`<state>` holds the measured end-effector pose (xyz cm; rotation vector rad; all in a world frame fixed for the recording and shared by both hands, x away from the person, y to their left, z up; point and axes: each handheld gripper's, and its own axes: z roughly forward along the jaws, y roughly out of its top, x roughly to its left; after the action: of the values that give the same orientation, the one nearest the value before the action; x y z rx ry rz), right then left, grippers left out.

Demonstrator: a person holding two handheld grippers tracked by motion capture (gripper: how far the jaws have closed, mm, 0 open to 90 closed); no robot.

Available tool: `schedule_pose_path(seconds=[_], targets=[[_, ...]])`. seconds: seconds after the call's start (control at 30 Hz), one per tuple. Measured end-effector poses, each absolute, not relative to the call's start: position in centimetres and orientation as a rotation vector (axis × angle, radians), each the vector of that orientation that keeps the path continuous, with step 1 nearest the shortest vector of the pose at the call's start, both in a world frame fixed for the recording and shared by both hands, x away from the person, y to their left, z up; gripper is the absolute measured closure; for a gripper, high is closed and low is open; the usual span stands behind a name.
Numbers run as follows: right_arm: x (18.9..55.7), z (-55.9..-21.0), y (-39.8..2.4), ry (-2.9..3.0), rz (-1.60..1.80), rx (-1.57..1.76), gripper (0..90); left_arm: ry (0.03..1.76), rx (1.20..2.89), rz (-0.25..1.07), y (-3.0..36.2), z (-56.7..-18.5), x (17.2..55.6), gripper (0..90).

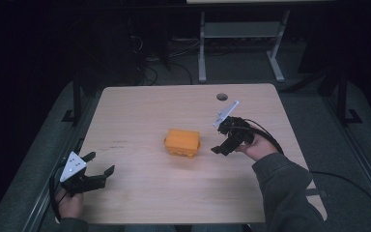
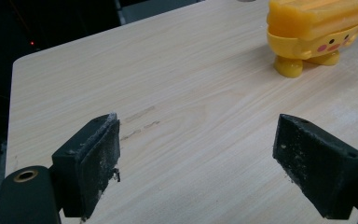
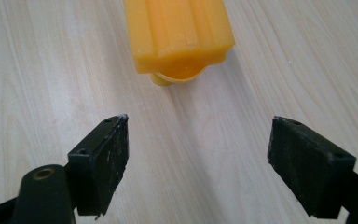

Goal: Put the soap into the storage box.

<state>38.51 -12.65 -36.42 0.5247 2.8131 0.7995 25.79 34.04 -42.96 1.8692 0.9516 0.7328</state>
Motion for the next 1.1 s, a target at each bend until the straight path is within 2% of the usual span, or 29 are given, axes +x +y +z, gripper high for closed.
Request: schedule_pose_path(seconds=[0.5, 1.1], targets=[[37.9, -36.2, -13.7, 2.807, 0.794, 0.546, 20.0, 0.952, 1.869, 0.735, 34.0, -43.0, 25.8, 13.9], [37.0, -37.8, -16.5, 2.792, 0.826, 0.617, 20.3, 0.959, 1.864, 0.739, 34.2, -43.0, 25.8, 13.9]])
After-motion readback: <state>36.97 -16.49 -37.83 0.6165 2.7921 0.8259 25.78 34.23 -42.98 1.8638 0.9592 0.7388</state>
